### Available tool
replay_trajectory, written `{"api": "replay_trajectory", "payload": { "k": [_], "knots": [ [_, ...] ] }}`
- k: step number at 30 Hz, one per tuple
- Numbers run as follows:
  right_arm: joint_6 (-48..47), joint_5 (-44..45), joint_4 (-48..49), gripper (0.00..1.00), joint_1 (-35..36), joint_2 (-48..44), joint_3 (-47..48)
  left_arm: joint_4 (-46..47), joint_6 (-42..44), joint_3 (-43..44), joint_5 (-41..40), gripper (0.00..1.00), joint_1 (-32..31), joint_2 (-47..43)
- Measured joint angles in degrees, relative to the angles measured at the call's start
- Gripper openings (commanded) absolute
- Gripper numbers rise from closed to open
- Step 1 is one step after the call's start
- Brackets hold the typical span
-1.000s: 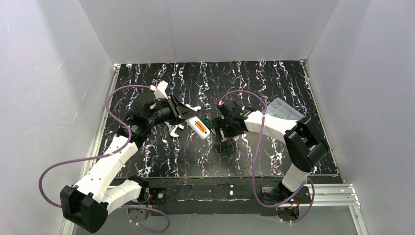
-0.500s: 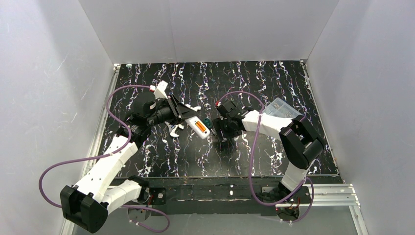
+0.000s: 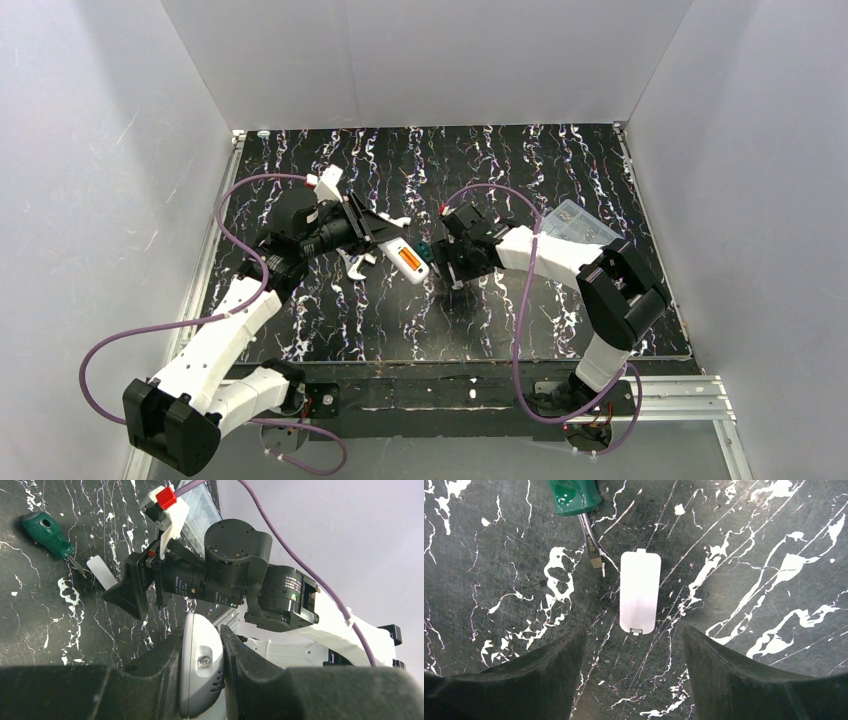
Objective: Load the batteries into the remote control
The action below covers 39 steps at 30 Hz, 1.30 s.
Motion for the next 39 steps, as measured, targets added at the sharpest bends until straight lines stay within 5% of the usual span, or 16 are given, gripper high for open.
{"api": "replay_trajectory", "payload": {
  "k": [30,39],
  "knots": [
    [-1.0,7.5,-1.5,0.45,3.1,5.4,2.7,-0.9,0.0,0.0,0.0,0.00,0.0,0.0],
    [-0.9,6.2,-1.5,0.50,3.1,5.7,2.9,-0.9,0.0,0.0,0.0,0.00,0.0,-0.2]
  ]
}}
